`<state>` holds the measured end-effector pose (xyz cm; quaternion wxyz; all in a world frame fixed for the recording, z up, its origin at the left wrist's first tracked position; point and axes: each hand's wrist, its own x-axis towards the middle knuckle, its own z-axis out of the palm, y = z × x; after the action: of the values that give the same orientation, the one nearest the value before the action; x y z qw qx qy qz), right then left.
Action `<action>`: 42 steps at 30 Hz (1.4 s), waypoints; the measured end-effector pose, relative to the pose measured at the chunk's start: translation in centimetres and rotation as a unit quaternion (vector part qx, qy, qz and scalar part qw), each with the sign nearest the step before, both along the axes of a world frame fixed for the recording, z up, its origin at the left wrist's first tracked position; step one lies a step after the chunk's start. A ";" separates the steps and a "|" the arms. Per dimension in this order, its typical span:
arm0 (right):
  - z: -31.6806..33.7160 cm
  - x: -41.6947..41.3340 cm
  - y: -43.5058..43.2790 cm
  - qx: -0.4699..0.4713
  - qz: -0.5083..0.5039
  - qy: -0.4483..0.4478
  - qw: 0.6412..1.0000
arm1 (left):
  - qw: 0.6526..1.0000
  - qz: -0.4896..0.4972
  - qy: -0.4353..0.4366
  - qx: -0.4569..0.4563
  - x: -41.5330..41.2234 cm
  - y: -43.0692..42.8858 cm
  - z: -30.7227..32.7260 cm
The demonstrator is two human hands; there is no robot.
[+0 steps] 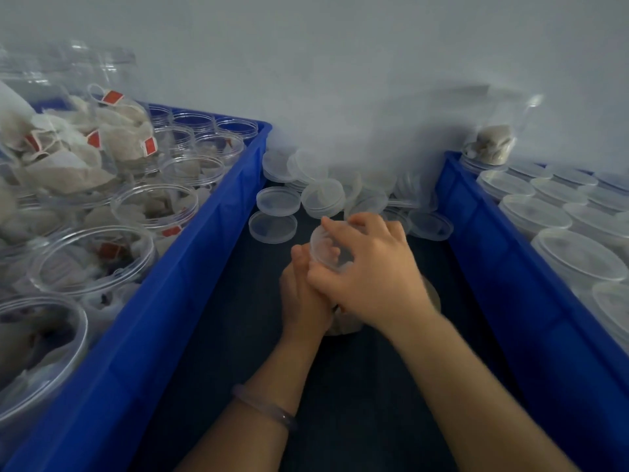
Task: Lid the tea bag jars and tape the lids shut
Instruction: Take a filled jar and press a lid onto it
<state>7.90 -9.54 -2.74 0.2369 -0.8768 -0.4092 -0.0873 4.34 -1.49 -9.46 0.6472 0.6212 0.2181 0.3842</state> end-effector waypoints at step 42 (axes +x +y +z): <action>0.7 -1.8 0.4 -0.047 -0.029 -0.046 0.997 | 0.961 0.064 0.123 0.238 -0.6 0.5 0.3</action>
<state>6.12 -9.16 -2.06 0.1739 -0.8936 -0.3974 -0.1151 3.78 -1.03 -9.13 0.4227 0.7845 0.2381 0.3864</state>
